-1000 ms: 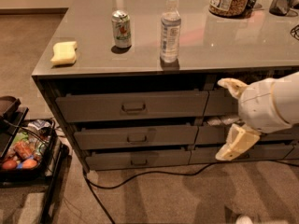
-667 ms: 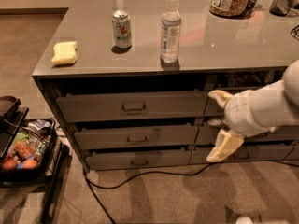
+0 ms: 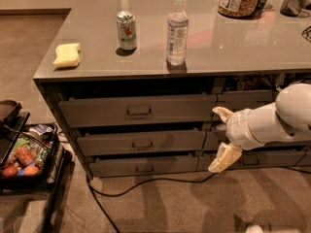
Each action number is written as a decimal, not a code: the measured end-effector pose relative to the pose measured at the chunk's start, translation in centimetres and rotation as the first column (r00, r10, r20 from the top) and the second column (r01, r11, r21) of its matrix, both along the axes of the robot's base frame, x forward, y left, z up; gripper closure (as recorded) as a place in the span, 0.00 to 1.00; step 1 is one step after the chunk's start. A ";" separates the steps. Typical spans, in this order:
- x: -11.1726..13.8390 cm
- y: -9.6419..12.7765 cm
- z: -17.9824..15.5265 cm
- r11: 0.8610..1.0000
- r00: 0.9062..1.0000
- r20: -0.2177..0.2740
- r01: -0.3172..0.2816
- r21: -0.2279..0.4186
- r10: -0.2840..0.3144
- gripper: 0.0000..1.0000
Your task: Open middle drawer
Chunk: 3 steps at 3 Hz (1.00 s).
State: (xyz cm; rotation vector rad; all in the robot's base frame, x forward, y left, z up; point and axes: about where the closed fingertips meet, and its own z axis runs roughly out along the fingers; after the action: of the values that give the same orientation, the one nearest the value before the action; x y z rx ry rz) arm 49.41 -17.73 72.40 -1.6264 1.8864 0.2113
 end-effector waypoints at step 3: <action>3.1 1.9 -10.5 0.990 0.989 -0.043 -0.143 0.015 0.144 0.00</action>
Offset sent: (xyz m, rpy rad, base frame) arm 0.0353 0.0198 -0.1260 -0.0088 0.0594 0.1197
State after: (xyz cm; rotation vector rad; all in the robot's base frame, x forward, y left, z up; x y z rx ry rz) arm 52.47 -15.85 61.88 -1.7646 1.7976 0.3202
